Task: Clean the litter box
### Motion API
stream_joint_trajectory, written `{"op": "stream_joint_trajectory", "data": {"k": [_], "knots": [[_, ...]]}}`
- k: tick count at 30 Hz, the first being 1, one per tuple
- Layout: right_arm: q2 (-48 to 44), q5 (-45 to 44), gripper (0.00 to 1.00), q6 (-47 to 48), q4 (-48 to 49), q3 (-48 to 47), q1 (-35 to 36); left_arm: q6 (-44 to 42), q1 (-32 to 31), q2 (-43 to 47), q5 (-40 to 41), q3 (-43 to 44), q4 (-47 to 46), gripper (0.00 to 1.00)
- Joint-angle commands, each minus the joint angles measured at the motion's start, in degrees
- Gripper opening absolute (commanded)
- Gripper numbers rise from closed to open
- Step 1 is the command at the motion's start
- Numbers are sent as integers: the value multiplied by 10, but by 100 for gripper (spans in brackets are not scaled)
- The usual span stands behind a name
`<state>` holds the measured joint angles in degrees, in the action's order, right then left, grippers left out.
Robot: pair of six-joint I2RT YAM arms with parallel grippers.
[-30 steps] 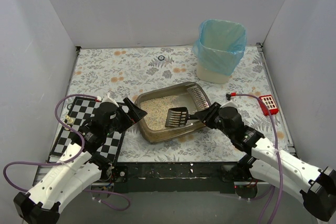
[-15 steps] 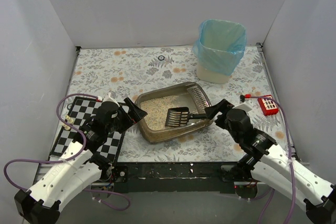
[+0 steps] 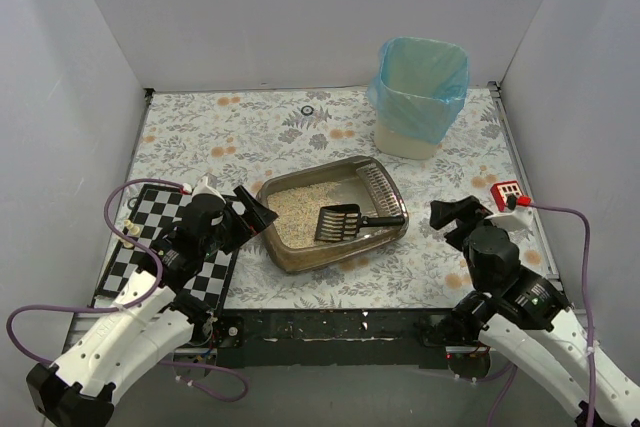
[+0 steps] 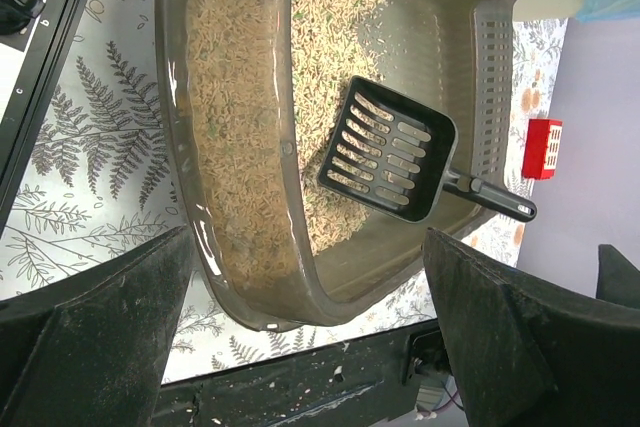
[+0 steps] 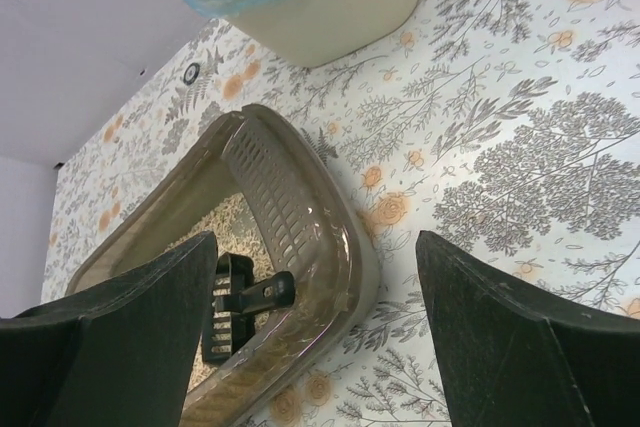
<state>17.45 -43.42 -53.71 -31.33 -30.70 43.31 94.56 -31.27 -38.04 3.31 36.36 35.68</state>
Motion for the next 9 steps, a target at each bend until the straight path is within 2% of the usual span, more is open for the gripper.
{"op": "stream_joint_trajectory", "data": {"k": [1,6,9], "knots": [[-29,-52,87,21,-41,-38,4,-6,-2,6,14,21,4,98],[-89,-47,79,77,-15,-10,4,-11,-2,14,33,21,13,98],[-120,-38,81,95,17,11,4,-11,-2,13,36,20,17,98]]}}
